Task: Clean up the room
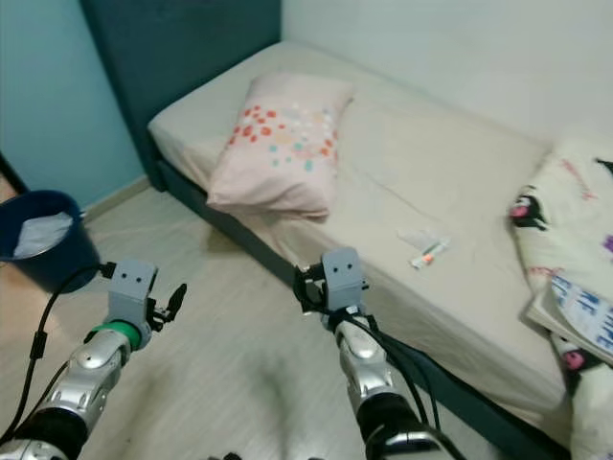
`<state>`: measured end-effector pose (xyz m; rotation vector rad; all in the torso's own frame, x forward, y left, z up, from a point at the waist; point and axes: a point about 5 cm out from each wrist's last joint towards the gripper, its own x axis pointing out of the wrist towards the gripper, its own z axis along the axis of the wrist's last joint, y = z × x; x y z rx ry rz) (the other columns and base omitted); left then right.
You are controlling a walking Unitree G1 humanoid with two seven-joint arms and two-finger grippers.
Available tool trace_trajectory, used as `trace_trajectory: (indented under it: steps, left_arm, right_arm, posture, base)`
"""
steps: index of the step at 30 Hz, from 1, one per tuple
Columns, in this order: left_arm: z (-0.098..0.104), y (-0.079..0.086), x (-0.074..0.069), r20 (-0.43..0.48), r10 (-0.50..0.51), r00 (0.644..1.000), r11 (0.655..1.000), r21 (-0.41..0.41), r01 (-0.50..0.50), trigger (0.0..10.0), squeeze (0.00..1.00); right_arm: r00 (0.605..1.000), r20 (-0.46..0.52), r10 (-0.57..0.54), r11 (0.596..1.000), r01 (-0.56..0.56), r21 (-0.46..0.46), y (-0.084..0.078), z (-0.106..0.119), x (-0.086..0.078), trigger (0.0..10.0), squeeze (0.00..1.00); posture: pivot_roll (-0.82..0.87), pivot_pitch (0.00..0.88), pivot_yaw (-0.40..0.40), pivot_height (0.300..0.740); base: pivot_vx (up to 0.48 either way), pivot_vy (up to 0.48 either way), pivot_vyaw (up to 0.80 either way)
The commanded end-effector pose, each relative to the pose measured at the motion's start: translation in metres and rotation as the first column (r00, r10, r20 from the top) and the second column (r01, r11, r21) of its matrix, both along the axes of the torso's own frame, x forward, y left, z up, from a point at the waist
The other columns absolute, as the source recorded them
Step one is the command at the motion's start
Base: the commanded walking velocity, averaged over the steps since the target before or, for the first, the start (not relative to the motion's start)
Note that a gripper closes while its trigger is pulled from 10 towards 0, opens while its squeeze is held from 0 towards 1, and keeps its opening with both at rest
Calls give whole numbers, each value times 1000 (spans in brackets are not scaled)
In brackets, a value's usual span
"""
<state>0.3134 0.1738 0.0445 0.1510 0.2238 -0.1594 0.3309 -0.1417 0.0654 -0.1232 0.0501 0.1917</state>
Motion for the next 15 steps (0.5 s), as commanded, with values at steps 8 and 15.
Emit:
trace_trajectory:
  steps: [8,15]
  left_arm:
    - [-6,2,-3,-26,8,1000,1000,22,-8,10000,0]
    - [-4,6,-3,-14,13,1000,999,34,-12,10000,0]
  right_arm:
    - [999,-51,-6,1000,7,6,2,-13,-8,10000,0]
    - [998,-55,-20,999,22,25,2,-15,-10,10000,0]
  posture:
    - [49,93,28,735]
    - [46,96,37,735]
  base:
    - [0,0,794]
    - [76,0,794]
